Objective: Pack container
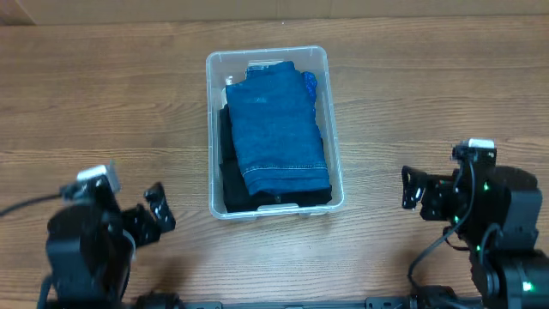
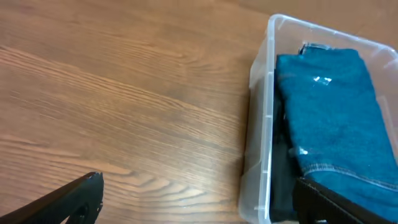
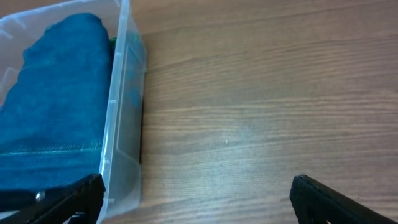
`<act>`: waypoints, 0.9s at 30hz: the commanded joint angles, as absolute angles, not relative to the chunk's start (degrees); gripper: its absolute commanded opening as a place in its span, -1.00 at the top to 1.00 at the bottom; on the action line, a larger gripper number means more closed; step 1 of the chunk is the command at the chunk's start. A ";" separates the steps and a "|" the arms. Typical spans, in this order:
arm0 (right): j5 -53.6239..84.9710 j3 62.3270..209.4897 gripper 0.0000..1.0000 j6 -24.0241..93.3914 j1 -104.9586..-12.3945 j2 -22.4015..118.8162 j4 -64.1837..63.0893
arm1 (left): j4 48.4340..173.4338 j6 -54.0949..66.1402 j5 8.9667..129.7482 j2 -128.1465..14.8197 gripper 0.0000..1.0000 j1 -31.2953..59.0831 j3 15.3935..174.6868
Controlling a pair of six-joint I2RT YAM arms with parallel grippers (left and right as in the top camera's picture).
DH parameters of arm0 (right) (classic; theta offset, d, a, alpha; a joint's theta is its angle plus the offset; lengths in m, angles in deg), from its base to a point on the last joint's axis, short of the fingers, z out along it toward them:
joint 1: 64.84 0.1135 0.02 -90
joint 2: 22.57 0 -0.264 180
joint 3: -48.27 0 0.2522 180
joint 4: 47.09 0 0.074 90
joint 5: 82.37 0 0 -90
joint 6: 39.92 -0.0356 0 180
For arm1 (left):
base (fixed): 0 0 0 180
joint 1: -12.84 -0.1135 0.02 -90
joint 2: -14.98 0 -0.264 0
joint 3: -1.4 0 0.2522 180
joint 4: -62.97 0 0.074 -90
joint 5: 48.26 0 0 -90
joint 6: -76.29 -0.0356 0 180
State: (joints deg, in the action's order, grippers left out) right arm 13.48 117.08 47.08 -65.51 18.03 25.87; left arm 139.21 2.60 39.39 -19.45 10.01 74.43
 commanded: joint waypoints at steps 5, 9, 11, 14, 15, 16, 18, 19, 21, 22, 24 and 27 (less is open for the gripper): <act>14.18 116.62 -1.00 46.68 -65.38 18.10 27.29 | 146.35 1.90 37.97 -16.46 -0.99 10.08 73.71; 14.18 116.62 -1.00 46.68 -65.38 18.10 27.29 | 147.31 1.90 37.97 -16.46 -1.00 10.08 73.71; 14.18 116.62 -1.00 46.68 -65.38 18.10 27.29 | 147.31 1.90 37.97 -16.46 -1.00 10.08 73.71; 14.11 116.62 -1.00 46.73 -65.38 18.10 27.22 | 147.31 1.90 37.97 -16.46 -1.00 10.08 73.71; 13.67 116.62 -1.00 46.77 -65.38 18.01 27.18 | 147.31 1.90 37.97 -16.46 -1.00 10.08 73.71; 13.70 116.62 -1.00 47.19 -65.27 17.49 27.18 | 147.31 1.90 37.97 -16.46 -0.99 10.08 73.71; 13.04 116.60 -1.00 47.56 -65.27 16.46 27.22 | 147.31 1.90 37.97 -16.46 -0.99 10.08 73.71; 12.65 116.31 -1.00 47.58 -65.24 15.32 27.07 | 147.31 1.90 37.97 -16.46 -1.00 10.08 73.71; 12.21 114.30 -1.00 47.56 -65.20 12.02 25.25 | 147.31 1.90 37.97 -16.46 -1.00 10.08 73.71; 12.23 112.86 -1.00 47.56 -65.20 10.27 23.79 | 147.31 1.90 37.97 -16.46 -1.00 10.08 73.71; 12.49 108.55 -1.00 47.51 -65.20 5.44 19.35 | 147.31 1.90 37.97 -16.46 -1.00 10.08 73.71; 12.82 100.14 -1.00 47.51 -64.13 -2.69 12.21 | 147.31 1.90 37.97 -16.46 -1.00 10.08 73.71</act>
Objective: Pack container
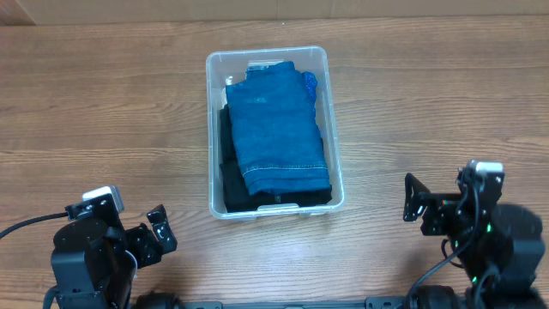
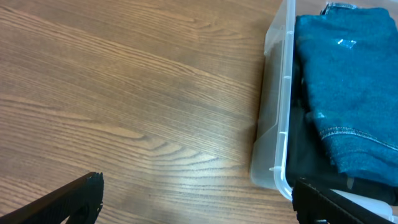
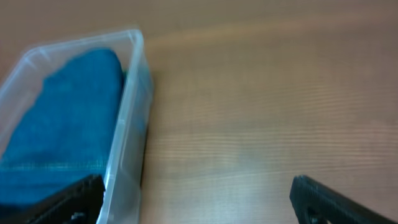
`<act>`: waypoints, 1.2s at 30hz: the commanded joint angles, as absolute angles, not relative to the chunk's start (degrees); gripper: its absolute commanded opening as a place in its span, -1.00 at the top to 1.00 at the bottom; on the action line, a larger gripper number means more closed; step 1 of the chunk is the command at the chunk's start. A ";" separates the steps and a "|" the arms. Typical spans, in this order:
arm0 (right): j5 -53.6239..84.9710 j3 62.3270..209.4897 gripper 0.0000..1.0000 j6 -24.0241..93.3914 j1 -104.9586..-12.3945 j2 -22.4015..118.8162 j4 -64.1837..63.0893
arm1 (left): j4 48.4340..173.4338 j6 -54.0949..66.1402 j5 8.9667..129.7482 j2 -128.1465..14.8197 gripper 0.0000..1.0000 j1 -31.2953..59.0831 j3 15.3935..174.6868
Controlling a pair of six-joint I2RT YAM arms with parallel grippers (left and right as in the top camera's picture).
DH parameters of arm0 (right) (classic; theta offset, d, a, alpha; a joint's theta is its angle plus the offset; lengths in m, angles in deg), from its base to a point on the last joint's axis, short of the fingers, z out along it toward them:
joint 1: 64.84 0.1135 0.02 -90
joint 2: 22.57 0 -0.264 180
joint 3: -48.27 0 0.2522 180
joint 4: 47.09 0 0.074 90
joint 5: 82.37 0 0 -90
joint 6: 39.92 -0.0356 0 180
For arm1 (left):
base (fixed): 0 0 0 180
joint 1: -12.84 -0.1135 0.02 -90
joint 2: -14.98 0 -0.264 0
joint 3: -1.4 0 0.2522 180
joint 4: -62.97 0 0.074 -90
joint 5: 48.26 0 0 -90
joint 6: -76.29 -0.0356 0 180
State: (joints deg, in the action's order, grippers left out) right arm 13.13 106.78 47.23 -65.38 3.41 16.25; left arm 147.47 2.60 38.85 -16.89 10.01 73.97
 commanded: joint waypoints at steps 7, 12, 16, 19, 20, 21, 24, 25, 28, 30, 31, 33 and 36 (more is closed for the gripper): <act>13.04 79.92 -1.00 47.08 -60.70 -16.54 -9.34 | 147.31 1.90 37.97 -16.46 -1.00 10.08 73.71; 10.66 69.36 -1.00 47.12 -60.72 -22.40 -25.50 | 147.31 1.90 37.97 -16.46 -1.00 10.08 73.71; 7.14 64.82 -1.00 47.12 -60.72 -22.40 -31.03 | 147.34 1.90 37.97 -16.46 -1.00 10.08 73.71; 8.19 62.48 -1.00 47.03 -60.70 -22.40 -27.94 | 147.34 1.90 37.97 -16.46 -1.00 10.08 73.71; 8.52 62.52 -1.00 46.79 -60.57 -22.40 -28.78 | 147.34 1.90 37.97 -16.46 -0.99 10.08 73.71; 8.89 62.50 -1.00 46.84 -60.48 -22.40 -28.53 | 147.34 1.90 37.97 -16.46 -1.00 10.08 73.71; 8.78 62.50 -1.00 46.88 -60.35 -22.40 -28.58 | 147.34 1.90 37.97 -16.46 -1.00 10.08 73.71; 8.78 62.50 -1.00 46.88 -60.35 -22.40 -28.60 | 147.34 1.90 37.97 -16.46 -1.00 10.08 73.71; 8.76 62.50 -1.00 46.88 -60.35 -22.40 -28.60 | 147.34 1.90 37.97 -16.46 -1.00 10.08 73.71; 8.78 62.50 -1.00 46.88 -60.35 -22.40 -28.60 | 147.36 1.90 37.97 -16.46 -1.00 10.08 73.71; 8.76 62.50 -1.00 46.88 -60.35 -22.40 -28.58 | 147.36 1.90 37.97 -16.46 -1.00 10.08 73.71; 8.78 62.50 -1.00 46.88 -60.35 -22.40 -28.60 | 147.36 1.90 37.97 -16.46 -1.00 10.08 73.71; 8.78 62.50 -1.00 46.88 -60.35 -22.40 -28.58 | 147.36 1.90 37.97 -16.46 -1.00 10.08 73.71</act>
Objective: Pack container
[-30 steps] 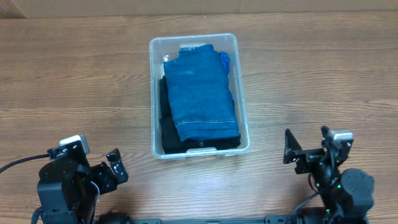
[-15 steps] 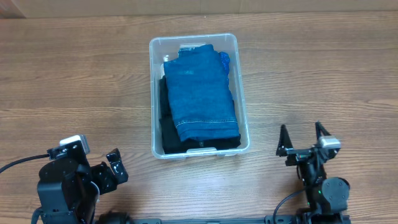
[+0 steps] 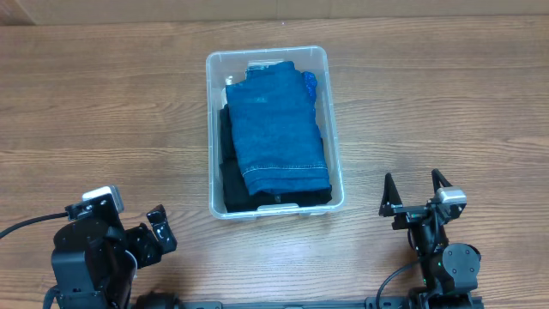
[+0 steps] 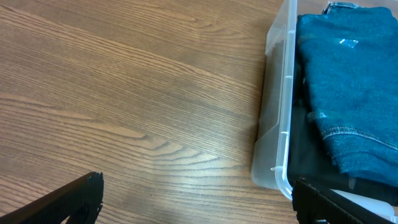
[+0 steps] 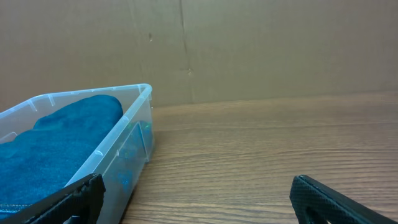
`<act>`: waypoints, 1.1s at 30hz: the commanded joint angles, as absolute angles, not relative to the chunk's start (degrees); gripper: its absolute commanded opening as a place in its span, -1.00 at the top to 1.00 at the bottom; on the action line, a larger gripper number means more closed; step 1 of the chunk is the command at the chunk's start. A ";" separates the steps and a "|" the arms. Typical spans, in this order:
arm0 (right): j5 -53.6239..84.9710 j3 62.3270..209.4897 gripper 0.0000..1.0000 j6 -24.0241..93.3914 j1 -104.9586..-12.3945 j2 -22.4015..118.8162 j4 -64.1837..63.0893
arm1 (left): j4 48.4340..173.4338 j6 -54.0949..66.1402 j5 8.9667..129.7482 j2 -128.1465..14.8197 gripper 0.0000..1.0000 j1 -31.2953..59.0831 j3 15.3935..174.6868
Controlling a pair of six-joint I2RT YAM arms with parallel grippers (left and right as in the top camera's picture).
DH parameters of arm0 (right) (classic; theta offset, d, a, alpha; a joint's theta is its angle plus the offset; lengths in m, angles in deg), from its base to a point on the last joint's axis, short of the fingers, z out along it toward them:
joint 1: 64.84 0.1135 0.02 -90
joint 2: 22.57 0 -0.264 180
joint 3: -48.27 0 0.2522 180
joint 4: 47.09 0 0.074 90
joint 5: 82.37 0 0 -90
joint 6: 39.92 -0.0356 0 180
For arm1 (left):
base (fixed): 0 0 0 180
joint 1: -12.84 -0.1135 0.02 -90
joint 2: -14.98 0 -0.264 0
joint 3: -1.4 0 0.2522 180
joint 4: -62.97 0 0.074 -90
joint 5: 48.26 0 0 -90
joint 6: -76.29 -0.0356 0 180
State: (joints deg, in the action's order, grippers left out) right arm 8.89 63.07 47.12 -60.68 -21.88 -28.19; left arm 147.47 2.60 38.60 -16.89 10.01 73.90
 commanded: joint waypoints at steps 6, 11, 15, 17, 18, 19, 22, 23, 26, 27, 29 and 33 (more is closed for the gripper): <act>8.78 62.50 -1.00 46.88 -60.35 -22.40 -28.60 | 147.38 1.90 37.97 -16.46 -1.00 10.08 73.71; 8.78 62.50 -1.00 46.88 -60.35 -22.40 -28.58 | 147.40 1.90 37.97 -16.46 -0.99 10.08 73.71; 8.78 62.50 -1.00 46.88 -60.35 -22.40 -28.60 | 147.42 1.90 38.06 -15.26 -1.00 10.30 73.34; 8.78 62.50 -1.00 46.88 -60.35 -22.40 -28.58 | 147.29 1.44 37.91 -12.81 -1.00 10.30 71.61; 8.76 62.50 -1.00 46.88 -60.35 -22.40 -28.58 | 147.27 1.23 37.23 -11.36 -1.00 10.30 70.41; 8.76 62.50 -1.00 46.88 -60.35 -22.40 -28.58 | 146.79 1.25 36.57 -9.62 -1.00 10.30 68.66; 8.78 62.50 -1.00 46.88 -60.35 -22.40 -28.58 | 139.58 1.20 35.30 -2.10 -1.00 10.30 59.02; 8.78 62.50 -1.00 46.88 -60.35 -22.40 -28.58 | 135.84 1.01 35.35 0.26 -1.00 10.30 55.33; 8.78 62.50 -1.00 46.88 -60.35 -22.40 -28.58 | 122.68 0.94 36.66 5.51 -1.00 10.30 44.42; 8.78 62.50 -1.00 46.88 -60.35 -22.40 -28.60 | 118.66 0.24 37.49 6.54 -1.00 10.30 41.95; 8.78 62.50 -1.00 46.88 -60.35 -22.40 -28.60 | 109.02 -2.21 39.92 8.96 -1.00 10.30 36.46; 8.78 62.50 -1.00 46.88 -60.35 -22.40 -28.58 | 94.29 -5.22 40.29 13.68 -1.00 10.30 28.44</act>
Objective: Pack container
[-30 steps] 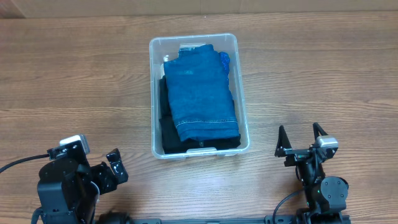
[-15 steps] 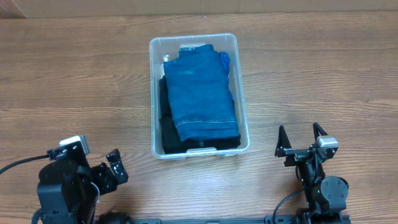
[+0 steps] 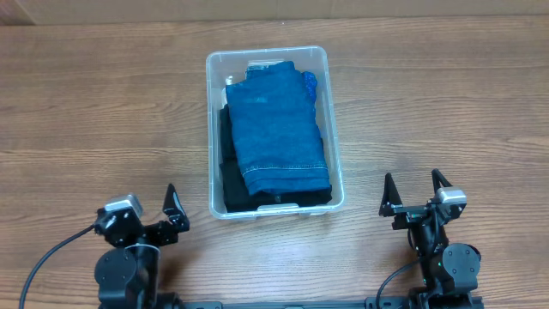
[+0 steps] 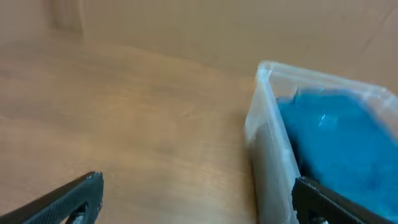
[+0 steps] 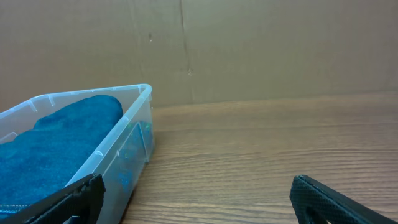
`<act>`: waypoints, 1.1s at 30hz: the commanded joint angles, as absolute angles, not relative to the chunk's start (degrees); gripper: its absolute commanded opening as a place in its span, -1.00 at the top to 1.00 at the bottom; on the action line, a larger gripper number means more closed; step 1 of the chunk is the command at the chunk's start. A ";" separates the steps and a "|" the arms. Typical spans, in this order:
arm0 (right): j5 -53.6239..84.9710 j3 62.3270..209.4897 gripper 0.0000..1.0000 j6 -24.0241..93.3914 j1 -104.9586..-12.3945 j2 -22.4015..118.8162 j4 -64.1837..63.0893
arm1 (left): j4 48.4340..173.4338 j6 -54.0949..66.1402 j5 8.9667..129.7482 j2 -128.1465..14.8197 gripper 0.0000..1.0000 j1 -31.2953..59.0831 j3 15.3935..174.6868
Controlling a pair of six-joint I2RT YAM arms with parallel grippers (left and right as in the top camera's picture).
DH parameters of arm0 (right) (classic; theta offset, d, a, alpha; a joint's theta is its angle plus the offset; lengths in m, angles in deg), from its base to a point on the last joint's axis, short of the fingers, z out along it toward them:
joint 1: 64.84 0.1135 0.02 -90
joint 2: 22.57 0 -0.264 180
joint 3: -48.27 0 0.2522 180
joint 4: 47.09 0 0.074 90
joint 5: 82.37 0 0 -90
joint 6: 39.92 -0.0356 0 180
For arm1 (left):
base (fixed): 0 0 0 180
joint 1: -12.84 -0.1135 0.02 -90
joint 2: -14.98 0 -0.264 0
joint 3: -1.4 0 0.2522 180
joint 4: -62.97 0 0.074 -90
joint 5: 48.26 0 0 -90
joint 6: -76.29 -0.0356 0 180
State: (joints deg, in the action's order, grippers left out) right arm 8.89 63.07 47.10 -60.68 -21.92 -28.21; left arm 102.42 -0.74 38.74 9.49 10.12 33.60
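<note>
A clear plastic container (image 3: 212, 129) stands mid-table, holding folded blue jeans (image 3: 279, 133) on top of a black garment (image 3: 230, 184). My left gripper (image 3: 147, 216) sits low at the front left, open and holding nothing, pointing past the container's left wall (image 4: 264, 155). My right gripper (image 3: 415, 197) rests low at the front right, open and holding nothing, with the container's corner (image 5: 134, 134) to its left. The jeans (image 4: 339, 134) show blurred in the left wrist view and the jeans (image 5: 50, 140) show in the right wrist view.
The wooden table (image 3: 446, 94) stretches around the container. A brown cardboard wall (image 5: 249, 43) stands behind the table's far edge.
My left arm has folded down, its gripper now low and level near the front edge, nearer the container's front left corner. The right arm has not moved.
Both grippers stood open beside the packed container's front corners. Then both had drawn back toward the front edge. Then the right arm was folded low at the front right, and now the left arm is folded low too. The container's contents stayed unchanged.
</note>
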 commanded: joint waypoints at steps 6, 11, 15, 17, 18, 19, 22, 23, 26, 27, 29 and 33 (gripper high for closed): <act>8.78 62.50 -1.00 46.88 -60.35 -22.40 -28.58 | 78.25 -13.90 40.05 14.78 -1.00 10.30 21.40; 8.78 62.50 -1.00 46.88 -60.35 -22.40 -28.60 | 74.55 -13.22 39.87 14.80 -0.99 10.39 15.39; 8.78 62.50 -1.00 46.88 -60.35 -22.40 -28.60 | 80.69 -11.60 39.87 14.80 -1.00 11.17 15.46; 8.78 62.50 -1.00 46.88 -60.35 -22.40 -28.58 | 80.96 -11.60 39.87 14.80 -1.00 11.28 15.46; 8.78 62.50 -1.00 46.88 -60.35 -22.40 -28.58 | 80.98 -11.60 39.89 14.80 -1.00 11.28 15.46; 8.78 62.50 -1.00 46.88 -60.35 -22.40 -28.58 | 81.00 -11.60 39.89 14.80 -1.00 11.28 15.46; 8.78 62.50 -1.00 46.88 -60.35 -22.40 -28.60 | 80.98 -11.60 39.87 14.78 -1.00 11.26 15.46; 8.78 62.50 -1.00 46.88 -60.35 -22.40 -28.58 | 80.98 -11.60 39.87 14.78 -1.00 11.26 15.46; 8.78 62.50 -1.00 46.88 -60.35 -22.40 -28.58 | 80.98 -11.60 39.87 14.78 -1.00 11.26 15.46; 8.78 62.50 -1.00 46.88 -60.35 -22.40 -28.58 | 80.98 -11.60 39.87 14.78 -1.00 11.26 15.46; 8.78 62.50 -1.00 46.88 -60.35 -22.40 -28.58 | 80.98 -11.60 39.87 14.78 -1.00 11.26 15.46; 8.78 62.50 -1.00 46.88 -60.35 -22.40 -28.58 | 80.98 -11.60 39.87 14.78 -1.00 11.26 15.46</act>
State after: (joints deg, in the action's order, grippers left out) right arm 8.89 63.07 47.10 -60.68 -21.92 -28.19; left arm 81.11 -12.22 39.59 14.23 11.00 15.63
